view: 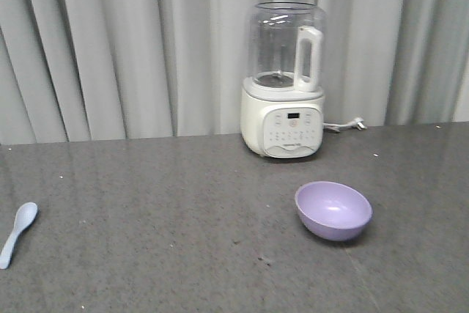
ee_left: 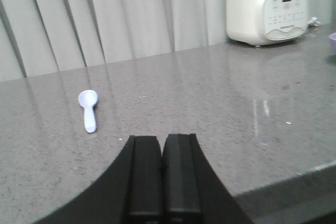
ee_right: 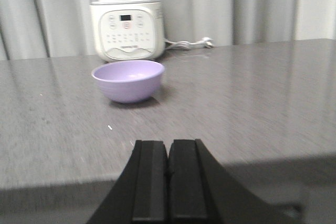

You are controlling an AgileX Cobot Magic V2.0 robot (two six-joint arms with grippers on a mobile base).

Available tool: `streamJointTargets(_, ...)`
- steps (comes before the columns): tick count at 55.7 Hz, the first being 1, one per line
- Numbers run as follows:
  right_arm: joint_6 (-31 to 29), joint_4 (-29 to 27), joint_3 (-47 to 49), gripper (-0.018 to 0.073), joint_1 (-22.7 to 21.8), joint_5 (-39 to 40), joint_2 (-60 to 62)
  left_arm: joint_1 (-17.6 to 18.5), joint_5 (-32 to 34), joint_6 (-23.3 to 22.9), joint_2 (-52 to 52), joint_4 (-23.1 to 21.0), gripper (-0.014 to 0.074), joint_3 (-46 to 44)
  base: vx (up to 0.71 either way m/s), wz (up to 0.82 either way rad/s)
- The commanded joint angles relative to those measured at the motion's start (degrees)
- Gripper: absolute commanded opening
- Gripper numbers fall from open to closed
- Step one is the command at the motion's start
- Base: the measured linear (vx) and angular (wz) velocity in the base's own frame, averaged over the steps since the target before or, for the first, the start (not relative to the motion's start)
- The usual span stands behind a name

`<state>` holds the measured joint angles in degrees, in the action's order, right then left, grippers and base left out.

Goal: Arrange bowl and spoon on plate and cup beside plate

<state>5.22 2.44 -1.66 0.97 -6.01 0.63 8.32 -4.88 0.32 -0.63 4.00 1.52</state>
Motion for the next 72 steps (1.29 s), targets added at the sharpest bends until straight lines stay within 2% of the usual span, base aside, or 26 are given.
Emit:
streamJointTargets(1, -0.3, 0.2, -0.3, -0.0008, -0.2, 5.0, 0.3, 0.0, 4.4, -0.3, -0.9, -0.5, -0.0003, -1.5, 0.47, 0.43)
streamJointTargets(29, -0.3, 0.2, -0.3, -0.0008, -0.2, 5.1, 0.3, 0.0, 4.4, -0.3, -0.9, -0.5, -0.0003, -1.5, 0.32, 0.24)
streamJointTargets(69, -0.3, 0.1, -0.2, -0.0008, -0.2, 6.4, 0.3, 0.0, 4.5, -0.3, -0.9, -0.5, -0.0003, -1.5, 0.03, 0.01)
streamJointTargets(72, -0.3, 0.1, 0.1, -0.0008, -0.2, 10.8, 0.3, 0.0, 9.4, -0.8, -0.9, -0.6, -0.0003, -2.0, 0.0, 0.0)
